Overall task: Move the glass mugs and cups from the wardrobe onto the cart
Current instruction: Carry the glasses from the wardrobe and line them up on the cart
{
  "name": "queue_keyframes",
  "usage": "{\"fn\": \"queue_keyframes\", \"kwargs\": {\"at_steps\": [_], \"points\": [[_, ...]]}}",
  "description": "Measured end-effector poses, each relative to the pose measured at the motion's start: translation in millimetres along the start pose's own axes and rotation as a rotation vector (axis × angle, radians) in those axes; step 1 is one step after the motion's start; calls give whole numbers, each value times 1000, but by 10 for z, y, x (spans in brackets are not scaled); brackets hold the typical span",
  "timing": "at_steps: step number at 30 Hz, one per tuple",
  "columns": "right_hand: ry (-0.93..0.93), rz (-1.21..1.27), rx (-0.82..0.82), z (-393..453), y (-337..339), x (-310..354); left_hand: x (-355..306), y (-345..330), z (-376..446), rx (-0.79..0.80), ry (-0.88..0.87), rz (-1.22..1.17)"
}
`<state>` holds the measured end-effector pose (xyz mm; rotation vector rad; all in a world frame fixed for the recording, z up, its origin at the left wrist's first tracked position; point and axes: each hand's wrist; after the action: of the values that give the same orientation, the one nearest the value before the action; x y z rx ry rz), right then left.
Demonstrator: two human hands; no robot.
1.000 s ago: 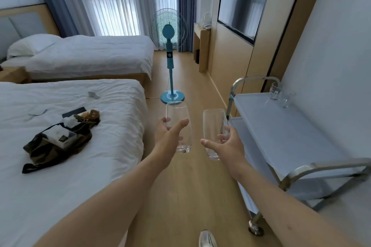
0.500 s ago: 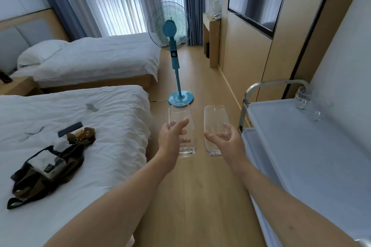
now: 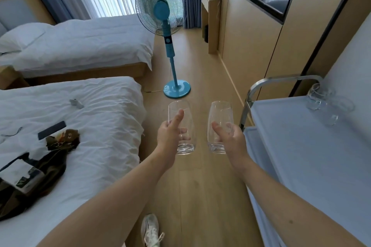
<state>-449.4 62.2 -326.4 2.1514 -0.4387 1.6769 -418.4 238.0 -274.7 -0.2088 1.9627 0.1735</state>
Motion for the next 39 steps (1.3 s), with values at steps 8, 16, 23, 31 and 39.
{"fn": "queue_keyframes", "kwargs": {"at_steps": [8,16,23,31,39], "points": [[-74,64,-153,704,-435,-60,-124,-318,1074,177,28,62],[-194,62,-404,1353,-806,-50,-318,-819,2304,389,108,243],[-350,139,-650,1535,-1003,-437,29,-1178,2957,580,243,405],[-534,261,-770,1509,-880,-942,478,-1554,3030,686,345,573],[-523,367,-813,1779,-588,-1372,833,-2162,3051,737,278,727]]}}
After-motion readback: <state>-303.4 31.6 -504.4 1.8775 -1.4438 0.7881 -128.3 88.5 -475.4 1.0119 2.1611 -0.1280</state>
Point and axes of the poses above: each hand's wrist, its own z-axis towards the middle knuckle, its own y-axis out of the back of the hand, x = y × z, and after that the axes turned 9 degrees about -x, right-handed
